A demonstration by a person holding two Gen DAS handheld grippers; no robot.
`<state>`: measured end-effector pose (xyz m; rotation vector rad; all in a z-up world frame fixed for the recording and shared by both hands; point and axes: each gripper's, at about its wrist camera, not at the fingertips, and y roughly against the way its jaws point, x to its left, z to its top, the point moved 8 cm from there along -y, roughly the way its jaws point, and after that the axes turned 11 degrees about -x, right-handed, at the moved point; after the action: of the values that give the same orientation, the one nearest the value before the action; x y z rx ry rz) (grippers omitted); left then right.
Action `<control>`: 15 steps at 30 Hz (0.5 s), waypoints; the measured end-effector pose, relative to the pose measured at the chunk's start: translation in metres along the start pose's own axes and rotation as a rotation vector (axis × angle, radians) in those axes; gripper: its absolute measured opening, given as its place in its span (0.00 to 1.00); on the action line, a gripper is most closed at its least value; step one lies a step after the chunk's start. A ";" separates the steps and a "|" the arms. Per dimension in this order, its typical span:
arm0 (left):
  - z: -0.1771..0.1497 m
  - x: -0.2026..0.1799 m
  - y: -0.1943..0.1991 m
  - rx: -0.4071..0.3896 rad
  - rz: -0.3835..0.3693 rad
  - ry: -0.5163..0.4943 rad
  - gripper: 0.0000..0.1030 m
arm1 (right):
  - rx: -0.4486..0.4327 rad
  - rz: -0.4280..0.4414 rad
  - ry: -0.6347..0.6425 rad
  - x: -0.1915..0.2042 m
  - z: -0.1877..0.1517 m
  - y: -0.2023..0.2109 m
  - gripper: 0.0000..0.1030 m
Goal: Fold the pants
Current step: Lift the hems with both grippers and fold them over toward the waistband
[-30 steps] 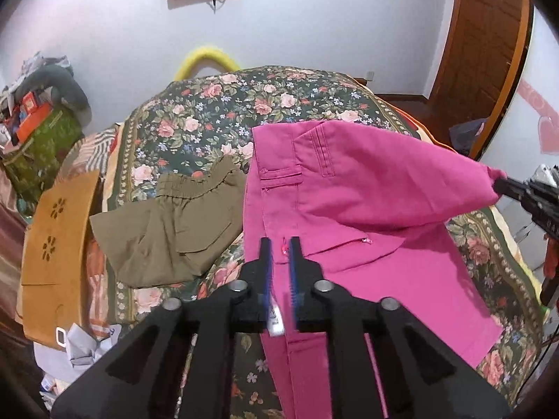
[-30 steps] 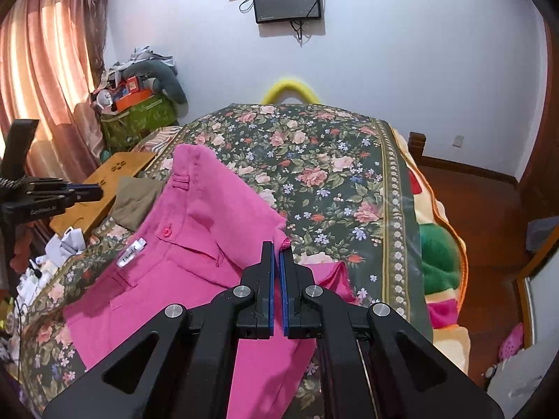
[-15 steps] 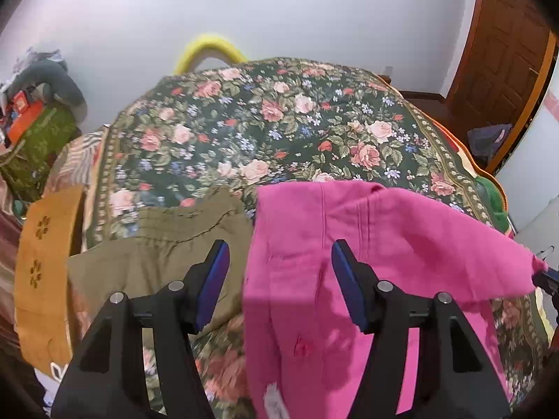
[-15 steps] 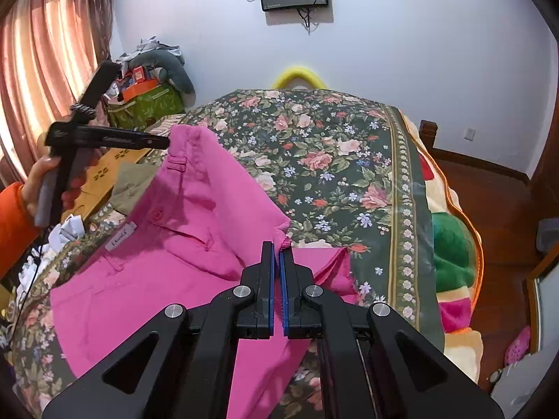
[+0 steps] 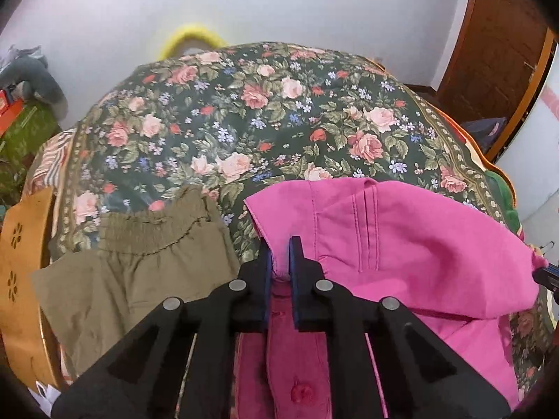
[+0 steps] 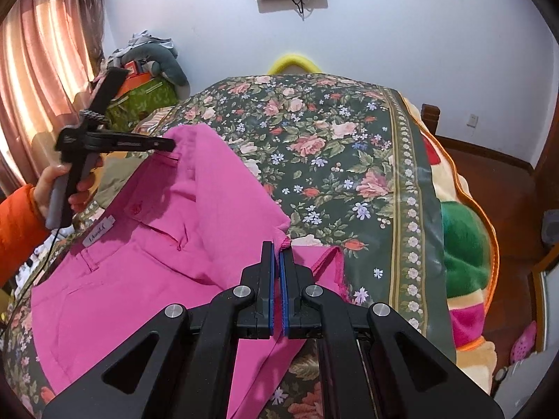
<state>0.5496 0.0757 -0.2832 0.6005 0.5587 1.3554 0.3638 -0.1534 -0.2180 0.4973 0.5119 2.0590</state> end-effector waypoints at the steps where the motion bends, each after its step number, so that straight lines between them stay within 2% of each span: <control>1: 0.001 0.001 0.007 -0.011 0.008 -0.006 0.08 | -0.001 0.000 -0.006 0.000 0.001 0.001 0.02; 7: -0.002 -0.003 0.066 -0.067 0.017 -0.052 0.06 | -0.037 0.001 -0.015 0.005 0.013 0.022 0.02; 15: -0.032 -0.015 0.154 -0.131 0.044 -0.124 0.06 | -0.062 -0.027 -0.014 0.008 0.014 0.060 0.02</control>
<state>0.4154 0.0806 -0.2009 0.5875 0.3559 1.3741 0.3262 -0.1732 -0.1731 0.4654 0.4422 2.0380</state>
